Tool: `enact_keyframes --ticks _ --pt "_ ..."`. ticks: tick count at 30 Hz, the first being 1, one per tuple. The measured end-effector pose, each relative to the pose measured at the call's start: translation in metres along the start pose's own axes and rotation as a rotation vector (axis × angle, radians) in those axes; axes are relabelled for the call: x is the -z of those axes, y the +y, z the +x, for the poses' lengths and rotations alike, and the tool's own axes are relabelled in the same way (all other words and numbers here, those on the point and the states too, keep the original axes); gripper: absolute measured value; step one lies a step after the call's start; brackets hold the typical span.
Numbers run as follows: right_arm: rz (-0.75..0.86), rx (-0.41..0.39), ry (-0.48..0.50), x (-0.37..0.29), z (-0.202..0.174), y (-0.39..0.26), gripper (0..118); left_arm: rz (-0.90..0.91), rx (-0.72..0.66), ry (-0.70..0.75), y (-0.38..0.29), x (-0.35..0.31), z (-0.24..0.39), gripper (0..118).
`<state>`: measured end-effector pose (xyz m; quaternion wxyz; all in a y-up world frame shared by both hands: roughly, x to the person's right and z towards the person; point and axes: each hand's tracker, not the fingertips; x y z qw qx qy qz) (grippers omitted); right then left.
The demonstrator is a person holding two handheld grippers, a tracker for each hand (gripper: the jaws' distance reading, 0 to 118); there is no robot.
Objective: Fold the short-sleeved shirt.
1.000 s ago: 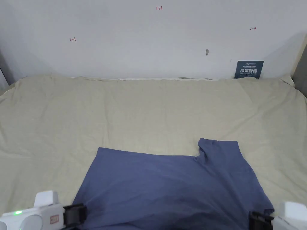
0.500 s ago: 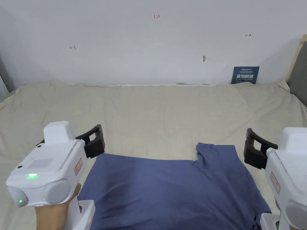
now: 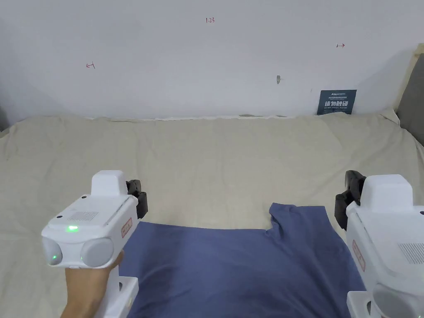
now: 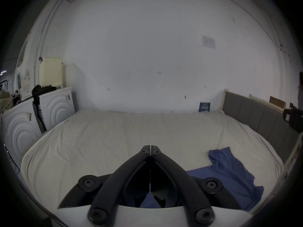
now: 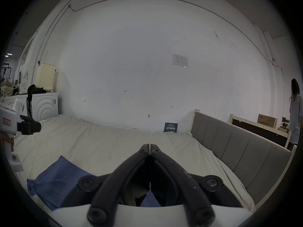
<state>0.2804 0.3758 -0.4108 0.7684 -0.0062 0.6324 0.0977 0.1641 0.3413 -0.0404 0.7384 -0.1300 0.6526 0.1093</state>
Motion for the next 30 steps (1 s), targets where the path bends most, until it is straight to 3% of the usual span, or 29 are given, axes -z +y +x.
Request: enact_keyframes --ticks 4,6,8,9,11,13,14,18,20,22,23,26,30 --pt "-0.031 0.003 0.011 0.031 -0.002 -0.002 1 -0.196 0.010 -0.033 -0.003 0.072 -0.025 0" --pt "-0.046 -0.001 0.013 0.046 -0.003 -0.004 1 -0.321 -0.048 -0.066 -0.007 0.108 -0.041 1" --pt "-0.071 -0.010 0.015 0.063 -0.005 -0.007 1 -0.419 -0.118 -0.098 -0.016 0.144 -0.060 12" --pt "-0.080 -0.012 0.017 0.069 -0.005 -0.009 1 -0.456 -0.122 -0.084 -0.019 0.157 -0.065 23" --pt "-0.102 -0.026 0.013 0.084 -0.006 -0.013 1 -0.497 -0.097 -0.056 -0.029 0.186 -0.074 69" --pt "-0.137 -0.046 0.002 0.096 -0.008 -0.019 1 -0.565 -0.072 -0.027 -0.041 0.211 -0.080 106" --pt "-0.150 -0.044 0.003 0.103 -0.008 -0.022 1 -0.593 -0.060 -0.009 -0.048 0.222 -0.079 107" --pt "-0.202 -0.029 0.006 0.122 -0.006 -0.034 1 -0.674 -0.038 0.002 -0.073 0.247 -0.081 94" --pt "-0.226 -0.029 0.009 0.130 -0.004 -0.042 1 -0.712 -0.035 -0.017 -0.086 0.253 -0.080 69" --pt "-0.261 -0.021 0.014 0.139 -0.001 -0.048 1 -0.730 -0.031 -0.021 -0.097 0.258 -0.075 22" --pt "-0.294 0.010 0.028 0.144 0.003 -0.051 2 -0.751 -0.029 -0.020 -0.101 0.259 -0.072 15" --pt "-0.374 0.096 0.051 0.155 0.016 -0.057 2 -0.719 -0.019 -0.047 -0.104 0.255 -0.064 7" --pt "-0.420 0.131 0.027 0.172 0.031 -0.062 2 -0.711 -0.028 -0.039 -0.101 0.252 -0.067 1"
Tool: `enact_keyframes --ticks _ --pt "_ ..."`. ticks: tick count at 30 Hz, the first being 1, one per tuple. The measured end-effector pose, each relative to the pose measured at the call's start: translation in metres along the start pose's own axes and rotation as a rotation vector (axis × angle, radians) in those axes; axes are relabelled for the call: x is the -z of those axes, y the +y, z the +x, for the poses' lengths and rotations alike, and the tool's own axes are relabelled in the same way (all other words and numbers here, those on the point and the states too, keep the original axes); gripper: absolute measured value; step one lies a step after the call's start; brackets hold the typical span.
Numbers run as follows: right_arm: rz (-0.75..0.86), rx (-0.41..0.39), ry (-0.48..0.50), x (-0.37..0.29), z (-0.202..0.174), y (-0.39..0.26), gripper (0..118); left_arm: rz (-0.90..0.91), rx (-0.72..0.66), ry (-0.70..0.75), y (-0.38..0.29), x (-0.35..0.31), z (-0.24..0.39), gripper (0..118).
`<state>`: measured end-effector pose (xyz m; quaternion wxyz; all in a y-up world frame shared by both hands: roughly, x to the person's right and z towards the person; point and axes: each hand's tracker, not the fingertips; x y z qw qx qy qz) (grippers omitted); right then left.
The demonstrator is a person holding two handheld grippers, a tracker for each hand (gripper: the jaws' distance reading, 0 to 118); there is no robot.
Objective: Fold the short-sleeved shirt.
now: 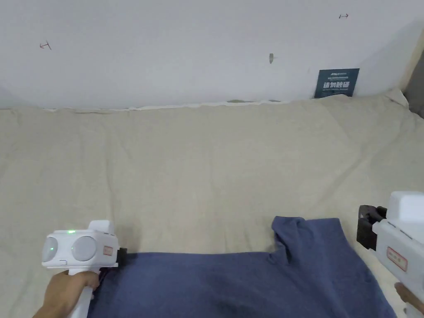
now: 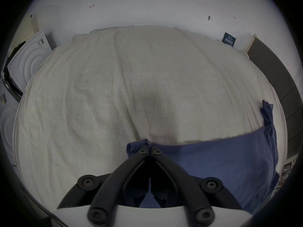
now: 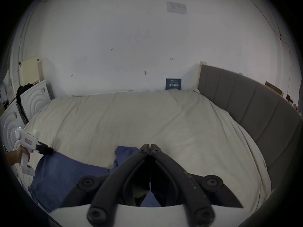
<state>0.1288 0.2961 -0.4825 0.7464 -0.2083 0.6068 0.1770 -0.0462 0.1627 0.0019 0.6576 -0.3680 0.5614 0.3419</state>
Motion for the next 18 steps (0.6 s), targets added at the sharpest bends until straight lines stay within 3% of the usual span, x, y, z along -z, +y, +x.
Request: enact_keyframes --ticks 2,3,6,8,9,13,16,17,18 --pt "-0.094 0.008 -0.006 0.020 0.009 0.001 7 0.059 -0.048 -0.039 -0.002 -0.016 -0.003 0" --pt "-0.135 0.017 0.001 0.031 0.014 -0.001 18 0.091 -0.063 -0.065 -0.004 -0.025 -0.005 0" --pt "-0.274 0.055 -0.002 0.077 0.027 -0.014 69 0.163 -0.101 -0.127 -0.005 -0.054 -0.010 0" --pt "-0.347 0.004 -0.049 0.108 0.029 -0.028 94 0.212 -0.099 -0.155 -0.007 -0.078 -0.006 0" --pt "-0.381 -0.008 -0.059 0.120 0.029 -0.035 99 0.224 -0.100 -0.162 -0.008 -0.086 -0.004 0" --pt "-0.500 -0.019 -0.092 0.156 0.032 -0.065 97 0.256 -0.080 -0.191 -0.010 -0.110 0.002 0" --pt "-0.539 0.005 -0.088 0.155 0.033 -0.085 65 0.265 -0.069 -0.192 -0.013 -0.116 0.006 0" --pt "-0.481 0.050 -0.035 0.146 0.034 -0.085 49 0.264 -0.069 -0.193 -0.015 -0.117 0.007 0" --pt "-0.471 0.042 -0.065 0.145 0.036 -0.086 27 0.264 -0.067 -0.190 -0.016 -0.117 0.007 0"
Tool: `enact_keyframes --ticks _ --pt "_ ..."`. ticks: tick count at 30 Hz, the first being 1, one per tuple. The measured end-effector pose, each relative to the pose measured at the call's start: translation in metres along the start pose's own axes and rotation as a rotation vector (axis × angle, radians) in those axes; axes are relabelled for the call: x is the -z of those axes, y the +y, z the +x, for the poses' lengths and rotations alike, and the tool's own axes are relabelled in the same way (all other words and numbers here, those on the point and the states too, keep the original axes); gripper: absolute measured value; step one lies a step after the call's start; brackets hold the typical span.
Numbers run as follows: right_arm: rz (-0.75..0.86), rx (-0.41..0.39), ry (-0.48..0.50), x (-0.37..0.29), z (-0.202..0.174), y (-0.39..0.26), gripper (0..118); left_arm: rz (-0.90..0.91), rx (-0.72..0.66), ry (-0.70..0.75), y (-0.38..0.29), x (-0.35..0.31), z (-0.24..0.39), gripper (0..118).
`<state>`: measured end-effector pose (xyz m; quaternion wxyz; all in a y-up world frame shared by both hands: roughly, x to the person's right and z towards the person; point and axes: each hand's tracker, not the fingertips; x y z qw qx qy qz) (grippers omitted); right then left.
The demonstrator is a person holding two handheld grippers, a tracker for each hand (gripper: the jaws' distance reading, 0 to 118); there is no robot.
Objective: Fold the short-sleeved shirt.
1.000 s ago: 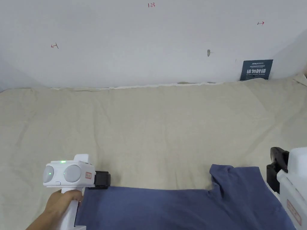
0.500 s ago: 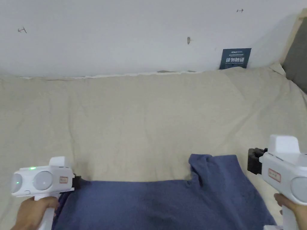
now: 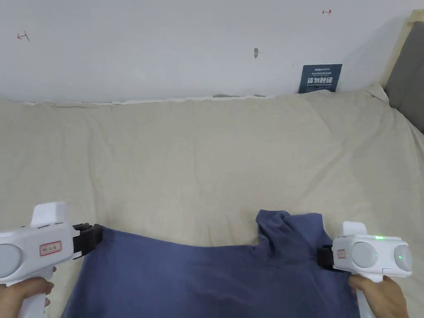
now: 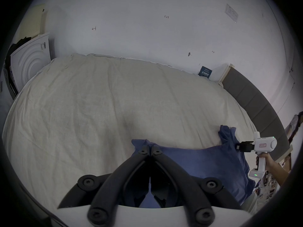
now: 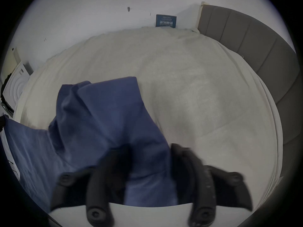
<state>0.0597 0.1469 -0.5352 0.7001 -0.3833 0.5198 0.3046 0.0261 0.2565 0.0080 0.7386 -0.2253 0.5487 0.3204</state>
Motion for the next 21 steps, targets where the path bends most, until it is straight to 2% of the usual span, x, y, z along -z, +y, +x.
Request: enact_keyframes --ticks 1,2,4,9,11,15,21 --pt "-0.020 -0.015 -0.003 -0.001 -0.001 0.002 6 0.000 -0.001 0.005 -0.002 -0.001 0.001 0" --pt "-0.022 -0.032 0.020 -0.003 -0.001 0.002 5 0.001 -0.003 0.009 -0.002 -0.002 0.000 0" --pt "0.022 -0.046 -0.009 -0.021 -0.005 0.002 5 0.014 -0.024 0.018 -0.004 -0.008 0.001 0" --pt "0.244 -0.133 -0.001 -0.100 -0.010 0.024 5 0.079 -0.076 0.019 0.008 -0.033 -0.007 0" --pt "0.356 -0.135 0.007 -0.141 -0.009 0.044 5 0.135 -0.083 0.030 0.023 -0.052 -0.003 0" --pt "0.569 -0.110 0.050 -0.237 -0.021 0.085 5 0.268 -0.072 0.037 0.073 -0.096 0.003 0" --pt "0.836 -0.145 0.042 -0.344 -0.038 0.162 5 0.498 -0.024 0.090 0.173 -0.170 0.019 0"
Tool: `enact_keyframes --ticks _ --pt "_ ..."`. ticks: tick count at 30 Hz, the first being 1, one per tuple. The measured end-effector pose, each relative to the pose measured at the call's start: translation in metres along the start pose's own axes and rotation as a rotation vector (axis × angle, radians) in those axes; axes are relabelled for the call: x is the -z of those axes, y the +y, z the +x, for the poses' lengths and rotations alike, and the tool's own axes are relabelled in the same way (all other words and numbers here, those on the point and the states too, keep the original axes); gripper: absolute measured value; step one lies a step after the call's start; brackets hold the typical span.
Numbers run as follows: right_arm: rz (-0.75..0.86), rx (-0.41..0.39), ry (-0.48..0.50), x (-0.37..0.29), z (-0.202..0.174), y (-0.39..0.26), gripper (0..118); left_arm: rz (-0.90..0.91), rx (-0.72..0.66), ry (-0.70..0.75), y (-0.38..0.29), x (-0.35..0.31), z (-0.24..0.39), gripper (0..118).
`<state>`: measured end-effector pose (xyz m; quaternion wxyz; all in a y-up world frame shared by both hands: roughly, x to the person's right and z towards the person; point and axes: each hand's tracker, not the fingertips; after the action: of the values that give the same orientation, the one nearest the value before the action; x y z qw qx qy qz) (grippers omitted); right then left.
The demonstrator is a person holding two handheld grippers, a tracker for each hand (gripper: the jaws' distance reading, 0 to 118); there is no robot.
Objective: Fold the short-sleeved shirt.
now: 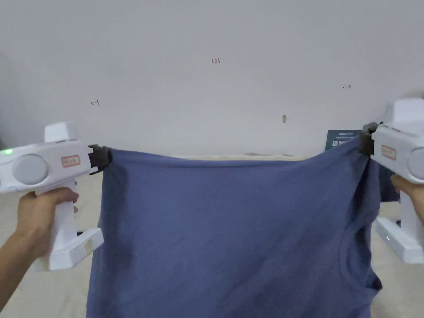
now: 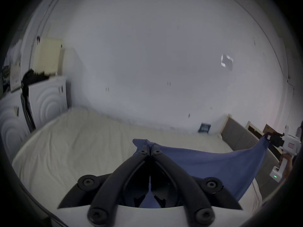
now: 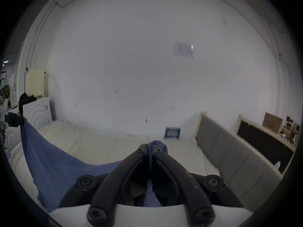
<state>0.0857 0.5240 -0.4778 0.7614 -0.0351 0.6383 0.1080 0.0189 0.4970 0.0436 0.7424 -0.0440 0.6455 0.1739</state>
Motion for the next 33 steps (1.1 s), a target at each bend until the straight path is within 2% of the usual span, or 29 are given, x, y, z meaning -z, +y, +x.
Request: enact_keyframes --ticks 5,8,15,21,26,33 --pt "0.152 -0.010 -0.004 0.001 0.001 0.080 5 0.135 0.038 0.057 0.084 -0.006 0.010 0" --pt "0.208 -0.019 -0.003 0.006 0.001 0.108 5 0.181 0.055 0.077 0.113 -0.003 0.015 0" --pt "0.235 -0.012 0.004 0.031 0.002 0.107 5 0.234 0.087 0.111 0.117 0.023 0.019 0" --pt "0.107 0.046 0.042 0.074 0.006 0.029 5 0.116 0.101 0.125 0.039 0.070 0.007 0" --pt "-0.077 0.119 0.060 0.094 0.007 -0.071 5 -0.079 0.074 0.125 -0.068 0.096 -0.009 0" --pt "-0.284 0.174 0.113 0.035 0.008 -0.201 5 -0.276 -0.001 0.129 -0.210 0.044 -0.037 0"
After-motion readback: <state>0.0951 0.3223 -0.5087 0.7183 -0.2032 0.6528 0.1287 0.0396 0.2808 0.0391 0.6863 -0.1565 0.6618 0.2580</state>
